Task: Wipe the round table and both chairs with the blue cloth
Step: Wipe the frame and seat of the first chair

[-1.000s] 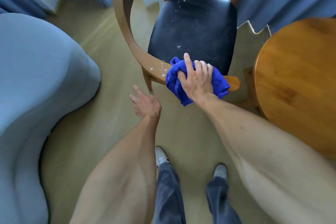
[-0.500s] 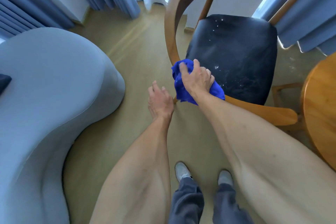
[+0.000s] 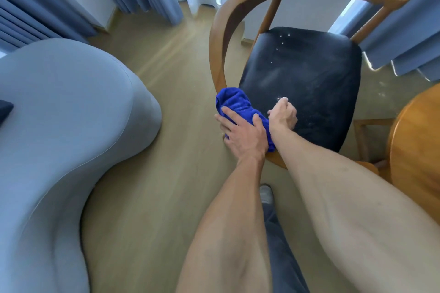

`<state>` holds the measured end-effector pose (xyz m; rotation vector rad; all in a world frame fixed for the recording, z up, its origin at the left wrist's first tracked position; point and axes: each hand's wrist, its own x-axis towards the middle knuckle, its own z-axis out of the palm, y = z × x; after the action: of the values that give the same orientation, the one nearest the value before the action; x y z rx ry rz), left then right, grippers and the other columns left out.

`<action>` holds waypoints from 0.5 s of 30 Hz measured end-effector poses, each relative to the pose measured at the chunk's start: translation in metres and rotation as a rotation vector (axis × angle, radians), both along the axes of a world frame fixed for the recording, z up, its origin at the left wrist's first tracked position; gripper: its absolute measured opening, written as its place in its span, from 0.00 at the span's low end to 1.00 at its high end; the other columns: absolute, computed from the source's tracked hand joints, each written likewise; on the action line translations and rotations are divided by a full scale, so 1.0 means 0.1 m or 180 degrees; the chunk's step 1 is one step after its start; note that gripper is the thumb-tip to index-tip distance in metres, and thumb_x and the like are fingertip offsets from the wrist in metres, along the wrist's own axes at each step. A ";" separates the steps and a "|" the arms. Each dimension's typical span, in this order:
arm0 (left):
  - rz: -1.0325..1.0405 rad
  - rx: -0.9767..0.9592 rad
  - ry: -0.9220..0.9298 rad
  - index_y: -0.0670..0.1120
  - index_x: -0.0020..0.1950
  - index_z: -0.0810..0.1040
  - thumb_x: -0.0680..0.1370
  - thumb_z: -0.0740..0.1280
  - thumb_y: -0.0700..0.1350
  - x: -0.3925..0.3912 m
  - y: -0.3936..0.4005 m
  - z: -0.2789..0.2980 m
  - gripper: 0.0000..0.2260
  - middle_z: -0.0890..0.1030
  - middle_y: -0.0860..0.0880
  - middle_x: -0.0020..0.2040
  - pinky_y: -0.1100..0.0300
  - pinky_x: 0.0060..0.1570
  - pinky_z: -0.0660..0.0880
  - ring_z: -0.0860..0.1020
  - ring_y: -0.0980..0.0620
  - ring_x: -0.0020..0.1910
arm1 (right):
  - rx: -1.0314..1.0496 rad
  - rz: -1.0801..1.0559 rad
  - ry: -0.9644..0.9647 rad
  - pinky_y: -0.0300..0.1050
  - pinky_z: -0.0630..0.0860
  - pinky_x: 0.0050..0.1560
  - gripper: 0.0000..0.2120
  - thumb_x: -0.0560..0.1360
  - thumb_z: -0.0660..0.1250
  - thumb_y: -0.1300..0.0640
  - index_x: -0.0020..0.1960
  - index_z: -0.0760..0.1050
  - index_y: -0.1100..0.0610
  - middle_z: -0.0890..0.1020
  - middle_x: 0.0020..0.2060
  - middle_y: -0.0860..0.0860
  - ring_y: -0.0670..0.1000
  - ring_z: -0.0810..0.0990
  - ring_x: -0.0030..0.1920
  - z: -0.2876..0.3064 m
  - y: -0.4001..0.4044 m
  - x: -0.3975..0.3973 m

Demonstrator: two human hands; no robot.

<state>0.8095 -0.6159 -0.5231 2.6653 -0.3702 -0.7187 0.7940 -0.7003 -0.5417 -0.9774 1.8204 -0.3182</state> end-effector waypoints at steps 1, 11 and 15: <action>0.0042 -0.0069 -0.0051 0.41 0.80 0.40 0.81 0.54 0.60 0.01 0.02 -0.02 0.37 0.47 0.36 0.79 0.45 0.68 0.65 0.56 0.39 0.76 | 0.0162 0.0035 -0.0117 0.52 0.75 0.57 0.17 0.78 0.51 0.48 0.46 0.76 0.53 0.85 0.47 0.55 0.59 0.81 0.52 -0.03 -0.03 0.00; 0.0274 -0.0264 -0.0632 0.43 0.80 0.44 0.81 0.57 0.59 0.75 -0.48 -0.14 0.37 0.53 0.38 0.79 0.46 0.67 0.66 0.60 0.40 0.75 | 0.0400 0.0256 -0.0307 0.48 0.75 0.44 0.16 0.78 0.54 0.43 0.41 0.73 0.52 0.84 0.39 0.55 0.54 0.82 0.38 -0.09 -0.43 0.07; 0.0276 -0.0290 -0.0730 0.43 0.80 0.43 0.80 0.57 0.61 0.89 -0.61 -0.12 0.38 0.54 0.39 0.78 0.47 0.67 0.66 0.61 0.40 0.75 | 0.0398 0.0371 -0.0302 0.49 0.75 0.46 0.18 0.79 0.52 0.43 0.42 0.73 0.53 0.83 0.38 0.55 0.54 0.81 0.37 -0.10 -0.58 0.13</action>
<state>0.8985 -0.6767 -0.5352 2.6640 -0.3348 -0.3620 0.8066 -0.7585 -0.5520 -0.9603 1.6694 -0.1740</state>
